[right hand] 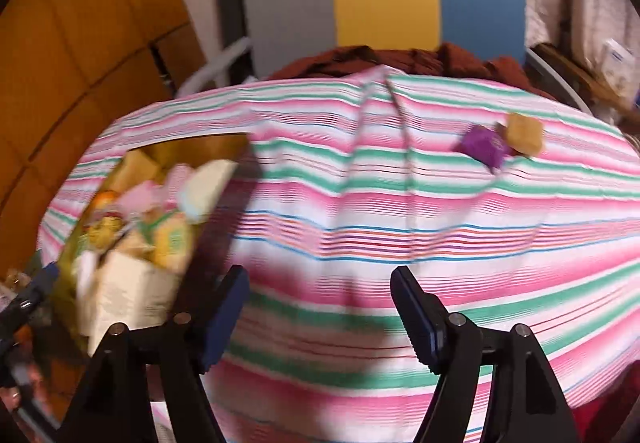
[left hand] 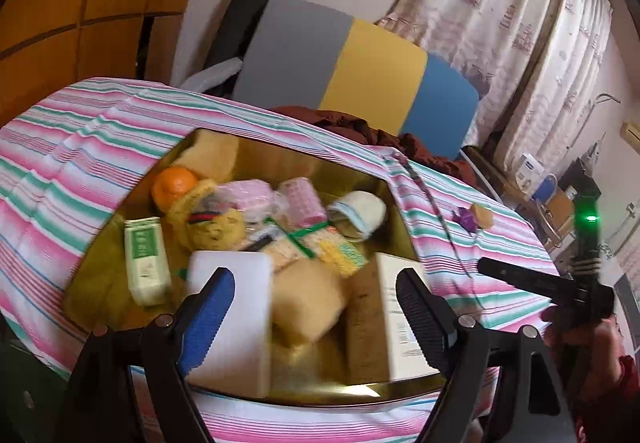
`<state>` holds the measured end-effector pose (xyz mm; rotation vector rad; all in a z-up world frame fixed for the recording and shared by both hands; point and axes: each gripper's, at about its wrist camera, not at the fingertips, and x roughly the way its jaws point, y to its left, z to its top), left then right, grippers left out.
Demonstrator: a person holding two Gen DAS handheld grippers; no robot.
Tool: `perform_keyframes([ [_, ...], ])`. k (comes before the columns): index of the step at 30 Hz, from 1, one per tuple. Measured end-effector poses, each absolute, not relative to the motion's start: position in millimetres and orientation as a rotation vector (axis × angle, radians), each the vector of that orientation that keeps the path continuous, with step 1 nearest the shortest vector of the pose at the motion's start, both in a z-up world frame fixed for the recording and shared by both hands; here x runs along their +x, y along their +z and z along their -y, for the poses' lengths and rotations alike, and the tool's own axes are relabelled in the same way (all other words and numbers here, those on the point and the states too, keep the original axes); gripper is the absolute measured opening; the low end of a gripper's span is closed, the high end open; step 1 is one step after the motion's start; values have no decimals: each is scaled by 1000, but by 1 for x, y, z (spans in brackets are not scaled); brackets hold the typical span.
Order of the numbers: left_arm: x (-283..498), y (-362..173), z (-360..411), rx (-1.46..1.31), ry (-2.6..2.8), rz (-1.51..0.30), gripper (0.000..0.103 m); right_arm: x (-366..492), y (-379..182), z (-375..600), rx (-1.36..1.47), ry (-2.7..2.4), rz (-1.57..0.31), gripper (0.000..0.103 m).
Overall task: Organize objects
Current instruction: 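Release the white sponge block in the tray with the left tool while right releases the box, then move both tools back to the table, left toward the purple snack bag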
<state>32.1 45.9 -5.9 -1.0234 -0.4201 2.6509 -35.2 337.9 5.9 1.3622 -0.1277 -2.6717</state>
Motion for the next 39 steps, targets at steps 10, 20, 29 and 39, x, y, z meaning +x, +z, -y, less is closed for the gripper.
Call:
perform_keyframes([
  [10, 15, 22, -107, -982, 2590, 262, 84, -78, -9, -435, 1506, -2793, 162, 81],
  [20, -12, 30, -204, -1030, 2379, 23, 85, -135, -15, -520, 1496, -3000, 178, 81],
  [29, -77, 0, -312, -1112, 2249, -126, 85, -137, -17, -563, 1541, -3078, 325, 86],
  [39, -158, -40, -431, -1145, 2266, -252, 85, -133, -15, -596, 1563, -3114, 591, 88],
])
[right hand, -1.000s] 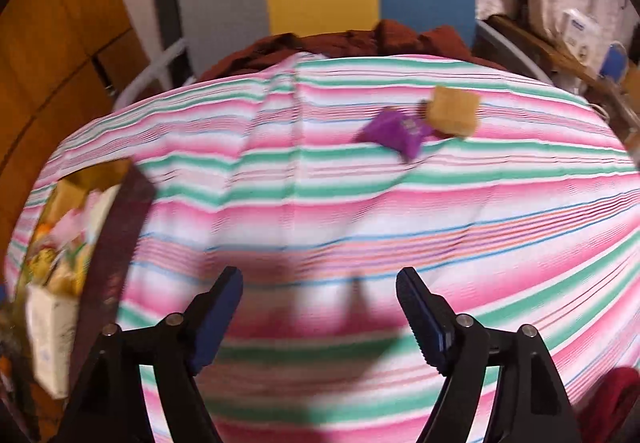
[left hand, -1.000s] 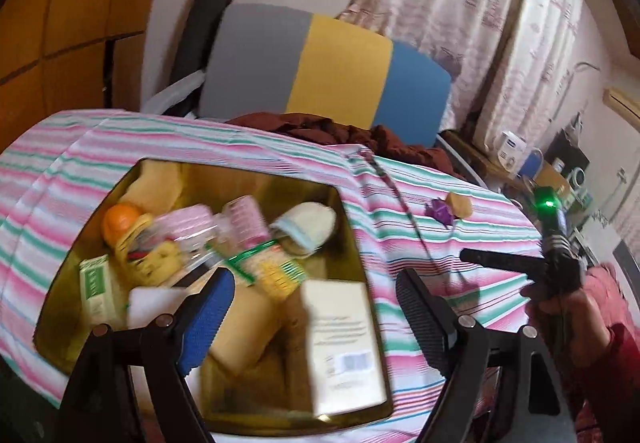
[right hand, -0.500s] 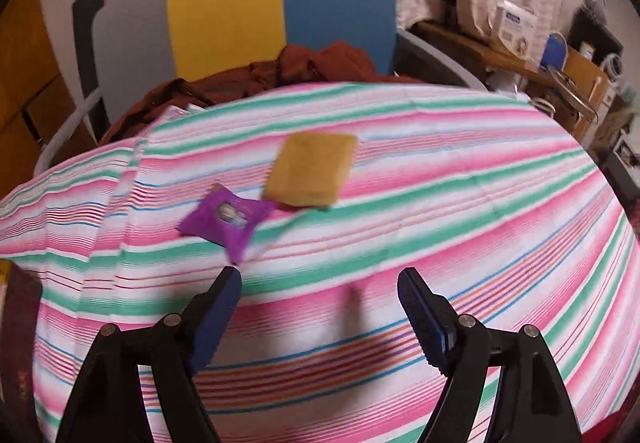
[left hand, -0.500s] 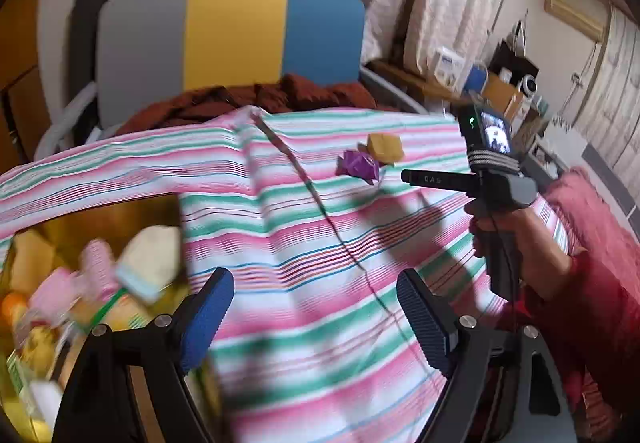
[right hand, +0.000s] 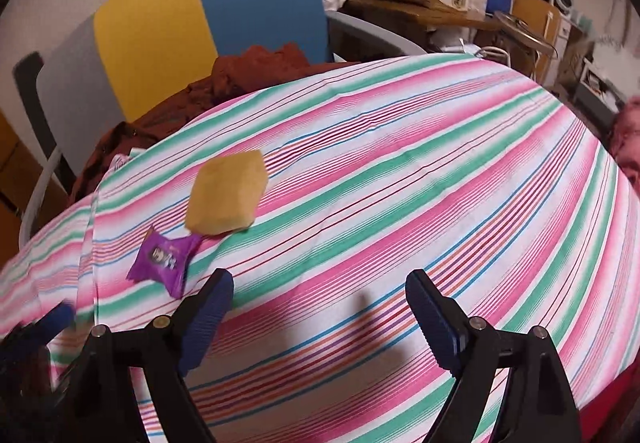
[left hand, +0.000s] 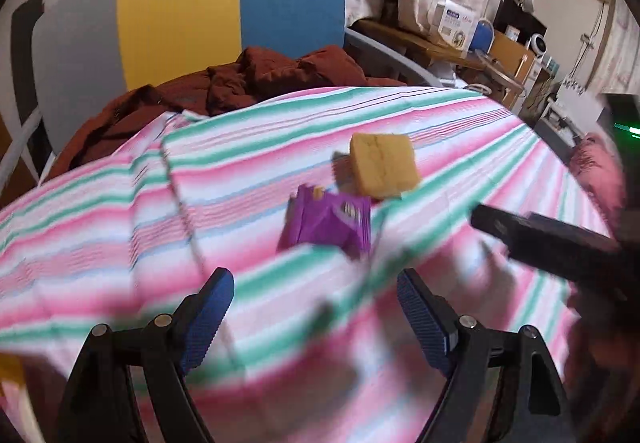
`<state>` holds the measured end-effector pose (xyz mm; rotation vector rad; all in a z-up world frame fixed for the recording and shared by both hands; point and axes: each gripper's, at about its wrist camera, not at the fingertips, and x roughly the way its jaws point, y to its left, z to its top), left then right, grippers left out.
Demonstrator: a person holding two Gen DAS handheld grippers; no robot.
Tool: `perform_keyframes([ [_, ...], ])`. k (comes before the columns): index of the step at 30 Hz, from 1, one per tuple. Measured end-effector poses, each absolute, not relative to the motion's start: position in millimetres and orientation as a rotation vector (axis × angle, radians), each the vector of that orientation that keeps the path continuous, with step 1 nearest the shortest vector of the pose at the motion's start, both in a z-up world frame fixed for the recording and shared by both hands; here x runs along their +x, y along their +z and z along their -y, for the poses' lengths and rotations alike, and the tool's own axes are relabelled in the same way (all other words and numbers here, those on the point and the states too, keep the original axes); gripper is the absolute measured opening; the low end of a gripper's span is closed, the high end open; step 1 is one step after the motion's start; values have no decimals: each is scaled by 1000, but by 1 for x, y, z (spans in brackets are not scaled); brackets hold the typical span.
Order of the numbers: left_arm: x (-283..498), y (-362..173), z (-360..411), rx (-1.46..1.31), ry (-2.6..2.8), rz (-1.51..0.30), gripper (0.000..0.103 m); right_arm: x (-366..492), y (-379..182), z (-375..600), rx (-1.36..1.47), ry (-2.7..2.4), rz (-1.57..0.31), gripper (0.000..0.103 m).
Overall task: Organize objects
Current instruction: 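Move both tools back to the table, left toward the purple snack bag, then grasp the purple snack bag with the left tool while right grasps the yellow sponge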
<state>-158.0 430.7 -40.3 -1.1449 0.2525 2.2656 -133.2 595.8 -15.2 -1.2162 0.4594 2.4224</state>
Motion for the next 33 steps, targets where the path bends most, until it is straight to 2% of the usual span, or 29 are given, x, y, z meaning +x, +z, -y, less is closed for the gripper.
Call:
perform_keyframes([
  [5, -183, -60, -471, -1113, 2291, -403, 85, -130, -18, -605, -1216, 2395, -529, 88],
  [9, -189, -71, -483, -1071, 2289, -425, 85, -130, -22, -614, -1222, 2370, -601, 88],
  [11, -194, -78, -485, -1107, 2283, -432, 80, -129, -24, -616, -1231, 2362, -639, 88],
  [12, -197, -80, -485, -1121, 2278, -423, 69, -129, -25, -616, -1234, 2361, -651, 88],
  [15, -201, -79, -479, -1124, 2248, -342, 61, -129, -25, -613, -1238, 2368, -638, 88],
  [25, -186, -75, -451, -1074, 2294, -253, 58, -132, -16, -595, -1185, 2489, -555, 88],
  [31, -172, -74, -413, -1087, 2352, -138, 58, -136, -13, -572, -1159, 2586, -472, 89],
  [33, -168, -76, -404, -1095, 2354, -121, 58, -137, -11, -564, -1119, 2624, -446, 93],
])
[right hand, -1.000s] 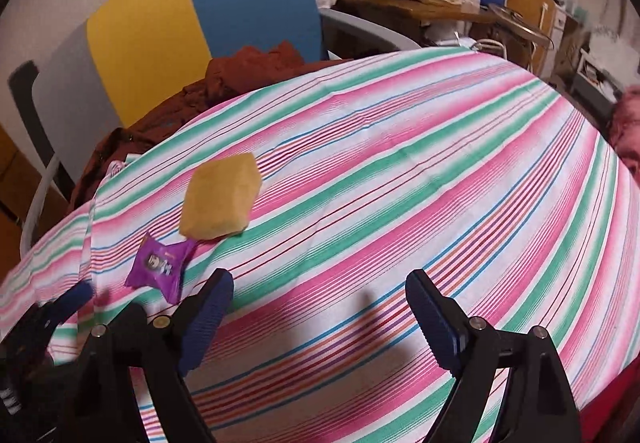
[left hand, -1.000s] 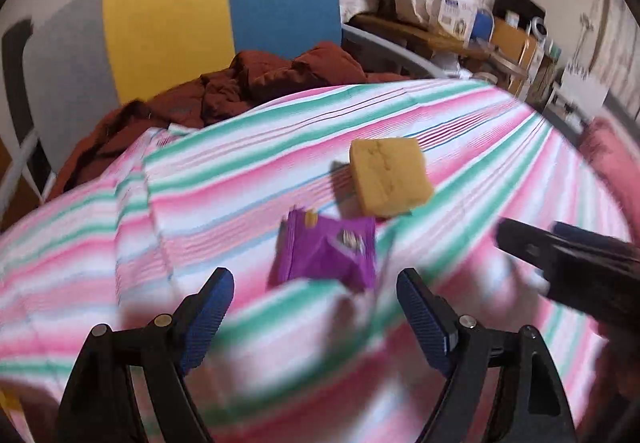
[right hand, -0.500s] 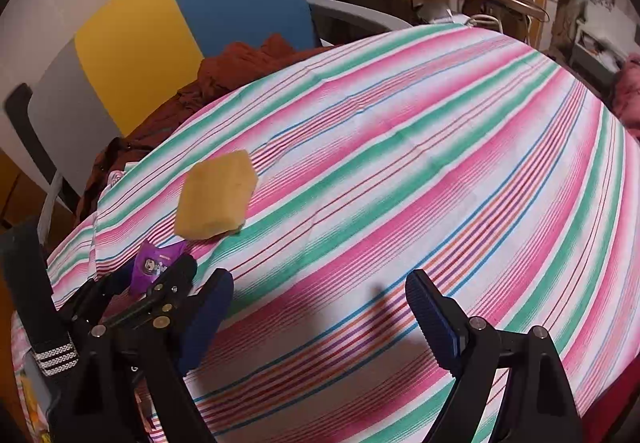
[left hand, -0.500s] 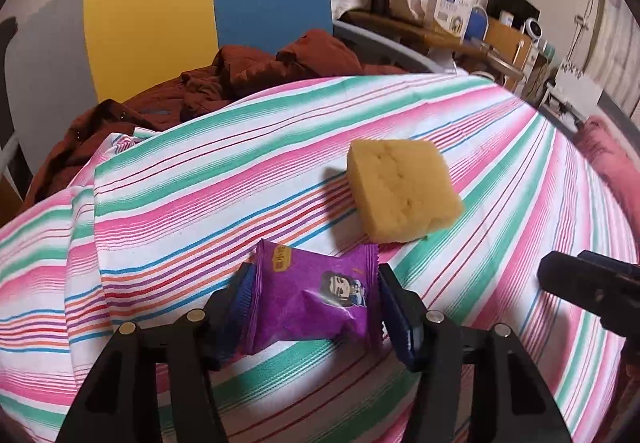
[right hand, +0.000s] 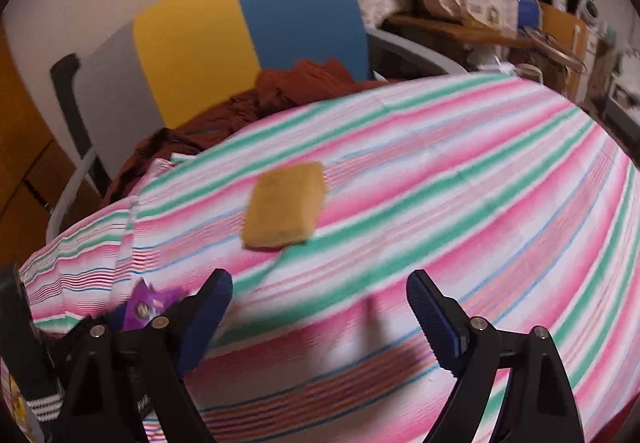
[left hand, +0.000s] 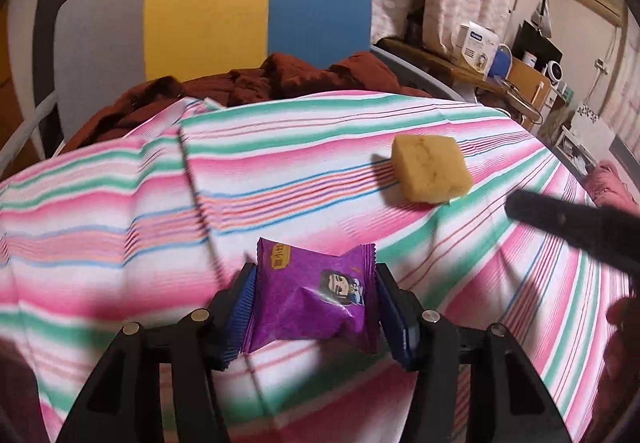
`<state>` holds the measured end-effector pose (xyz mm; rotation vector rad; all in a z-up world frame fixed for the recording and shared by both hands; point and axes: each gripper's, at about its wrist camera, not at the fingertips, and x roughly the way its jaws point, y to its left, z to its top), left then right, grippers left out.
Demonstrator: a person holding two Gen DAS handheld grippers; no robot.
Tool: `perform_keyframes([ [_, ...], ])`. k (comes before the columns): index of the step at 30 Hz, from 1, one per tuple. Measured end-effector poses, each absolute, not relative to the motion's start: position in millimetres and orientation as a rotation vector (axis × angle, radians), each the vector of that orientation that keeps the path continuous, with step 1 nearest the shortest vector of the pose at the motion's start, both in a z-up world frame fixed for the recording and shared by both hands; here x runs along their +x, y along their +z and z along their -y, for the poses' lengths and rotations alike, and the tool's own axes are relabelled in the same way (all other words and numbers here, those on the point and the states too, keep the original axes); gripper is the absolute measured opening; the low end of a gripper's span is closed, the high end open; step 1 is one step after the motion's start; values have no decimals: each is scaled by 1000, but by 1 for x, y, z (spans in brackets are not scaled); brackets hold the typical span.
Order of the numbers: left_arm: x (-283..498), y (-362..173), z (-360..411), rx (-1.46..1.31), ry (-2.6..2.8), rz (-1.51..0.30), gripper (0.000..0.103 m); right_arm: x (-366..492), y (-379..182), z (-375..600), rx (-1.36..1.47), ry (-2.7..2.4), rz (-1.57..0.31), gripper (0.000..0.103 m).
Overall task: Organize objects
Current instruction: 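Grasp the purple snack bag with the left tool while right grasps the yellow sponge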
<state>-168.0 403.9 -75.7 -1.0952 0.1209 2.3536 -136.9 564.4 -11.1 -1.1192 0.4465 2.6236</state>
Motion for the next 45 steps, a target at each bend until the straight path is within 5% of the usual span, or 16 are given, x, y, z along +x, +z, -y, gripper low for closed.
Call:
perform_keyframes([
  [11, -163, -79, -399, -1067, 2355, -118, 57, -218, -23, -544, -1102, 2640, -192, 103],
  [22, -161, -82, -398, -1057, 2358, -110, 57, -243, -60, -556, -1174, 2608, -304, 102],
  [28, -161, -82, -399, -1056, 2358, -109, 57, -245, -68, -560, -1194, 2584, -343, 89],
  [34, -161, -83, -398, -1053, 2360, -100, 57, -244, -67, -555, -1175, 2592, -297, 60],
  [45, -160, -83, -398, -1043, 2367, -101, 57, -226, -48, -538, -1179, 2649, -173, 55],
])
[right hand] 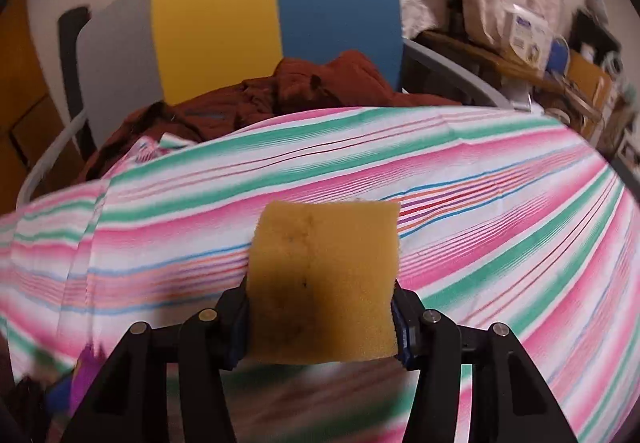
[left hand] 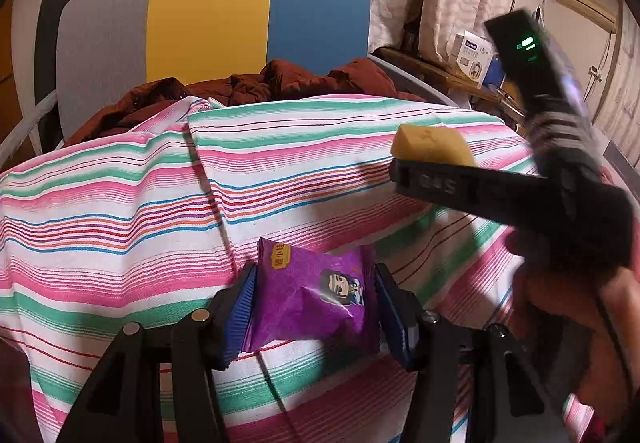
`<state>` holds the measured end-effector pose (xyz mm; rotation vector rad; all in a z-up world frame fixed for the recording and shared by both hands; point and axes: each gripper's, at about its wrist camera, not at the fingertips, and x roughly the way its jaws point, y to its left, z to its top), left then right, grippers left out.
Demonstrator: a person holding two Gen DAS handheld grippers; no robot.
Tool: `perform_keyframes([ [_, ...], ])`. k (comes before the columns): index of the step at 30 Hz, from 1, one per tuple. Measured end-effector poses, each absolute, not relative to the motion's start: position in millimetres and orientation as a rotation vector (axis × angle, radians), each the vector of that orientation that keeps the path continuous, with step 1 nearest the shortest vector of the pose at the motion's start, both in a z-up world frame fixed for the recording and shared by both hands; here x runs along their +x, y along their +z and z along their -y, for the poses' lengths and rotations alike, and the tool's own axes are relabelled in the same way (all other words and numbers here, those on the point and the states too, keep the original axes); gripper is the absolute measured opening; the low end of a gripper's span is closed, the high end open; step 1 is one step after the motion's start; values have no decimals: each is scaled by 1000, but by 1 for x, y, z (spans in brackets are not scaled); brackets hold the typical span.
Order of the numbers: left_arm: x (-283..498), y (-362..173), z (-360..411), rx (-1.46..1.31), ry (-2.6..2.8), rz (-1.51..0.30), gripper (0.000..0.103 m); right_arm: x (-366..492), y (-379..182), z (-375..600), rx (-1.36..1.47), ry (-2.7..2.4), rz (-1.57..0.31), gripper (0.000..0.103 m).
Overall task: Organize objects
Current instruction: 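Grasp the purple snack bag with the left tool while right grasps the yellow sponge, then carry the purple bag with the left tool to the tray while right carries the yellow sponge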
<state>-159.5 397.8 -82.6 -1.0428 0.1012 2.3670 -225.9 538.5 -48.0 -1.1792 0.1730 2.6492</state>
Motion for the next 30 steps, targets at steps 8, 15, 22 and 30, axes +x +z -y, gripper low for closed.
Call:
perform_keyframes([
  [8, -148, -75, -391, -1026, 2393, -144, 57, -174, 1, -523, -1156, 2724, -215, 55],
  [15, -116, -62, -356, -1061, 2381, -28, 57, -123, 23, -492, -1113, 2805, -215, 55],
  [22, -73, -39, -314, -1004, 2355, 109, 57, -95, 18, -462, -1160, 2837, -314, 55],
  [30, -37, 0, -242, -944, 2365, 282, 57, -73, 31, -410, -1125, 2975, -317, 55],
])
